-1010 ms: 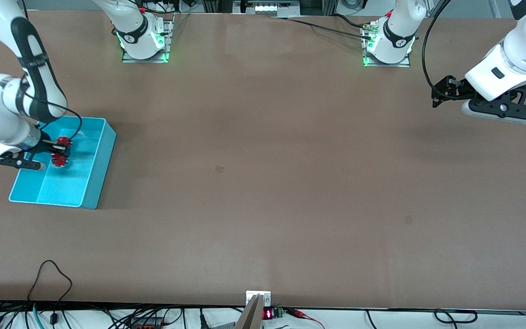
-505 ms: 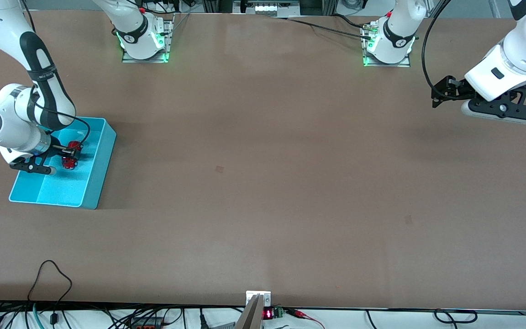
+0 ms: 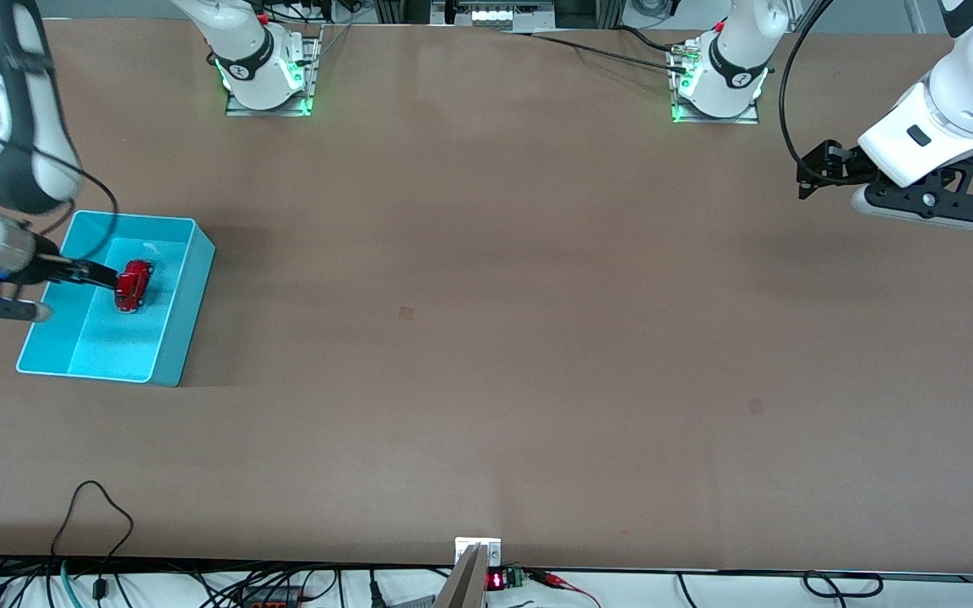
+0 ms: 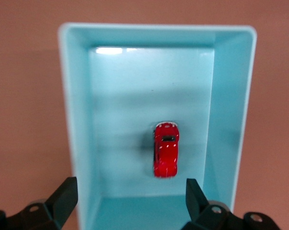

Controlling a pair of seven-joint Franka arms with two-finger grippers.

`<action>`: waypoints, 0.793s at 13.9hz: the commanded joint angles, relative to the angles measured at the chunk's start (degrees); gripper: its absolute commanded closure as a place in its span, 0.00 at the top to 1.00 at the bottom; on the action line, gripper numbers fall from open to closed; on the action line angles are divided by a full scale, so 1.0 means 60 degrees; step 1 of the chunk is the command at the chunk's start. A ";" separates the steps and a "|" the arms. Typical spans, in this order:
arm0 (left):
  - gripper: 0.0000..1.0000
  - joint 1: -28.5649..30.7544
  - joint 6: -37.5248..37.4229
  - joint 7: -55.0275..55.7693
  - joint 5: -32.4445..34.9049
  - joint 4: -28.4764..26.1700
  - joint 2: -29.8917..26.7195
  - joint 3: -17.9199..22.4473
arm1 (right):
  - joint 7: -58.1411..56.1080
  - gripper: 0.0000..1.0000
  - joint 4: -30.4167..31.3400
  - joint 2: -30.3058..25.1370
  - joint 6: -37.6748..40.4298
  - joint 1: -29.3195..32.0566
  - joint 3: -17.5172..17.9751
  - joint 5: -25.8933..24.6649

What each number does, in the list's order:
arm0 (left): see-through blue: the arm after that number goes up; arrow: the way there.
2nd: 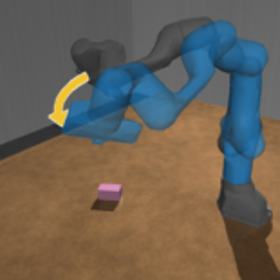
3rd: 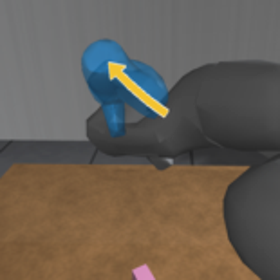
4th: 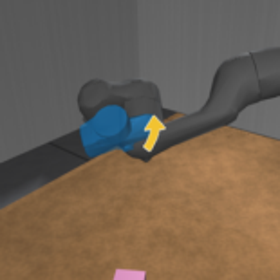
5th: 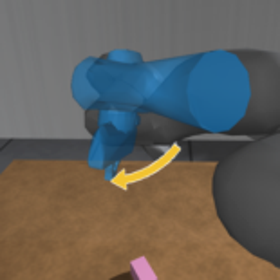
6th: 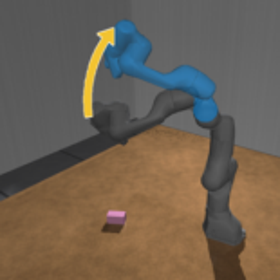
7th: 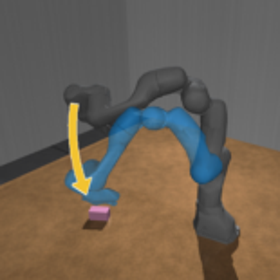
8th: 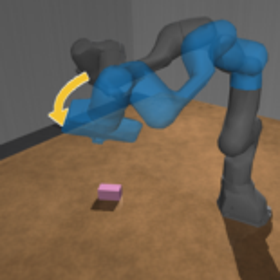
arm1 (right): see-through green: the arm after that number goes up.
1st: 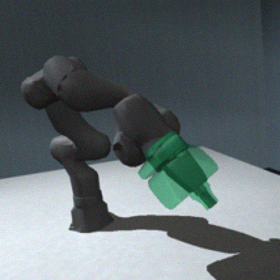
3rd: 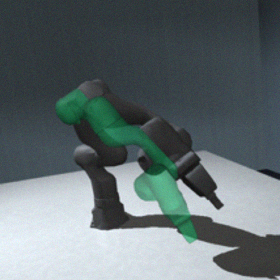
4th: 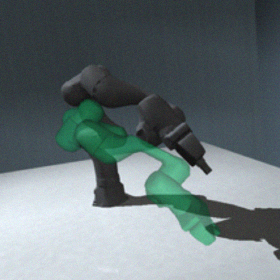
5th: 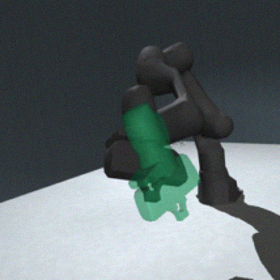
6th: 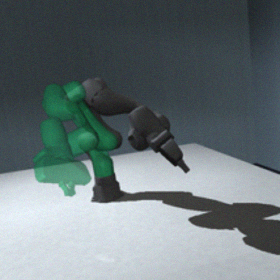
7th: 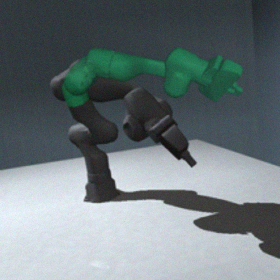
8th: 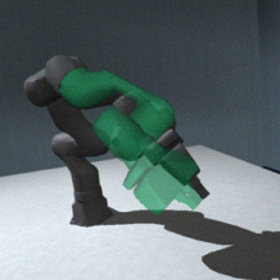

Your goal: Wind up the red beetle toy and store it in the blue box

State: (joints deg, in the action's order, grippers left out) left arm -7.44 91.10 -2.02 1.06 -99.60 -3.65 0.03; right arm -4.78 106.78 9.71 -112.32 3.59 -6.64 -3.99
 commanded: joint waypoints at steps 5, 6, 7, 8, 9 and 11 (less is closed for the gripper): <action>1.00 -0.0108 -0.0228 0.0176 0.0131 0.0590 0.0286 0.0024 | 0.0020 1.00 -0.2268 -0.1690 0.3776 -0.0144 0.0652 0.0416; 1.00 -0.0093 -0.0242 0.0176 0.0116 0.0604 0.0301 0.0024 | -0.0140 1.00 -0.2400 -0.1938 0.4156 -0.0304 0.0637 0.0444; 1.00 -0.0093 -0.0257 0.0190 0.0116 0.0605 0.0301 0.0024 | -0.0127 1.00 -0.2401 -0.2187 0.4290 -0.0422 0.0637 0.0401; 1.00 -0.0108 -0.0257 0.0191 0.0116 0.0605 0.0301 0.0024 | -0.0127 1.00 -0.2401 -0.2276 0.4320 -0.0481 0.0637 0.0401; 1.00 -0.0093 -0.0257 0.0191 0.0116 0.0605 0.0301 0.0024 | -0.0098 1.00 -0.2401 -0.2277 0.4321 -0.0496 0.0637 0.0386; 1.00 -0.0108 -0.0257 0.0191 0.0102 0.0605 0.0301 0.0024 | -0.0010 1.00 -0.2387 -0.2233 0.4291 -0.0496 0.0637 0.0444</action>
State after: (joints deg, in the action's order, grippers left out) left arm -7.56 91.10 -1.50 1.06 -98.29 -3.08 0.04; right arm -4.95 92.87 -4.20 -87.19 0.81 -2.50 -2.27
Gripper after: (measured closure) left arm 0.000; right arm 0.000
